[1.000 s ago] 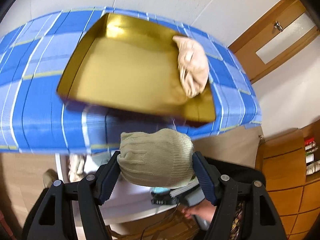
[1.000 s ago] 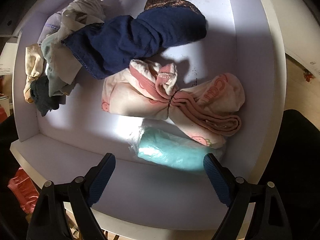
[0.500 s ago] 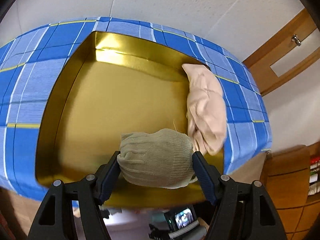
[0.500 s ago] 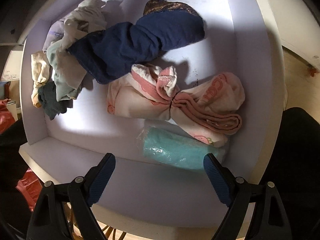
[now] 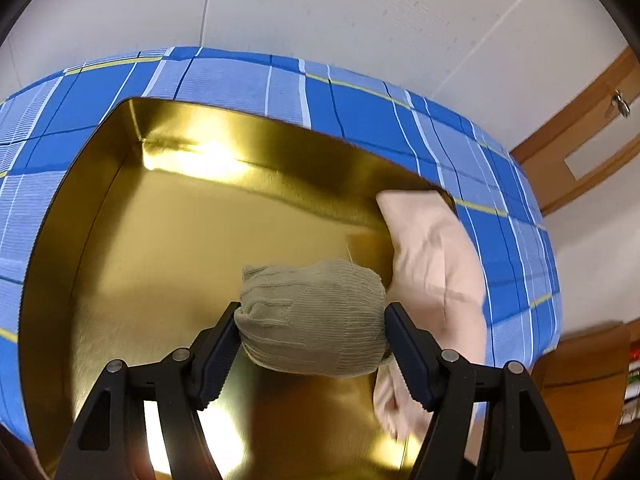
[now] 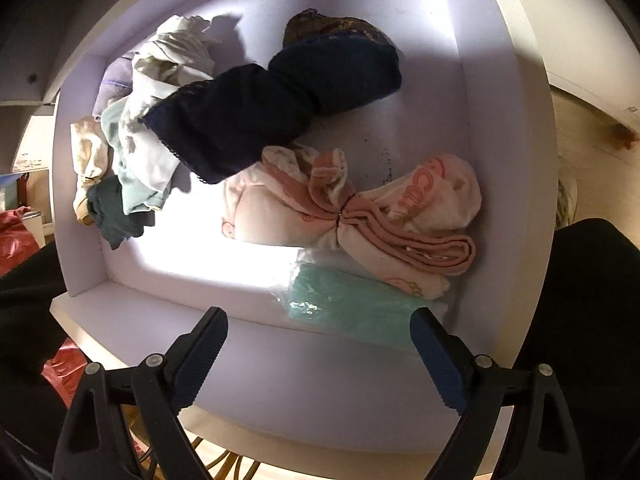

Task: Organize soft objects
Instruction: 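Lower the green knit item into the gold tray and open the left gripper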

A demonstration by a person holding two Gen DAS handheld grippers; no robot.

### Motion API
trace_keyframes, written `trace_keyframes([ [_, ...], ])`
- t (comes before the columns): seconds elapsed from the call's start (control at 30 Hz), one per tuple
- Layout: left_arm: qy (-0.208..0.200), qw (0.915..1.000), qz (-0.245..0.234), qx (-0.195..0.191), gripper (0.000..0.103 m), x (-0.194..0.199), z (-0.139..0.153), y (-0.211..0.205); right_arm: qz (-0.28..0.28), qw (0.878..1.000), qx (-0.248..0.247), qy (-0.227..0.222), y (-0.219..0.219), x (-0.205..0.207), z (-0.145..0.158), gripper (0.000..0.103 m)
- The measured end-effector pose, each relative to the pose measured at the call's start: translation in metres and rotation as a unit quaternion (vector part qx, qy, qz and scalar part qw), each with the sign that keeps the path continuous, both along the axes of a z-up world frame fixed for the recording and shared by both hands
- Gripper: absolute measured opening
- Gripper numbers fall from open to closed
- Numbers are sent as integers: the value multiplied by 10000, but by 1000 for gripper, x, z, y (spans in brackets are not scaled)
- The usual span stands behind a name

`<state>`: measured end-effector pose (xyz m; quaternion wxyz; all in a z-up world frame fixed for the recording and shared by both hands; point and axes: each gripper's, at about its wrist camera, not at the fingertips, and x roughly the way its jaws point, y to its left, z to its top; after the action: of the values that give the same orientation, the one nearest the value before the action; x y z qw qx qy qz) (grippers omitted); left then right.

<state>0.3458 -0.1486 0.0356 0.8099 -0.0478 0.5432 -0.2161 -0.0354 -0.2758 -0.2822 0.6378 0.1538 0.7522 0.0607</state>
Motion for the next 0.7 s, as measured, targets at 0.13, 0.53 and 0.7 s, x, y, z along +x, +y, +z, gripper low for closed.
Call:
trace_keyframes([
  [0.13,-203,9997,71,63,72,16,-1,-9,1,10000,-19,-42,0,3,2,93],
  [0.53,-851,9962,-13,189,80,21,21,-11,-63,10000,12,-61,-5,4,5,93],
  [0.7,-895,9957,-44,242,80,6,20,1,-94,9999,-70,-53,-5,3,3,93],
])
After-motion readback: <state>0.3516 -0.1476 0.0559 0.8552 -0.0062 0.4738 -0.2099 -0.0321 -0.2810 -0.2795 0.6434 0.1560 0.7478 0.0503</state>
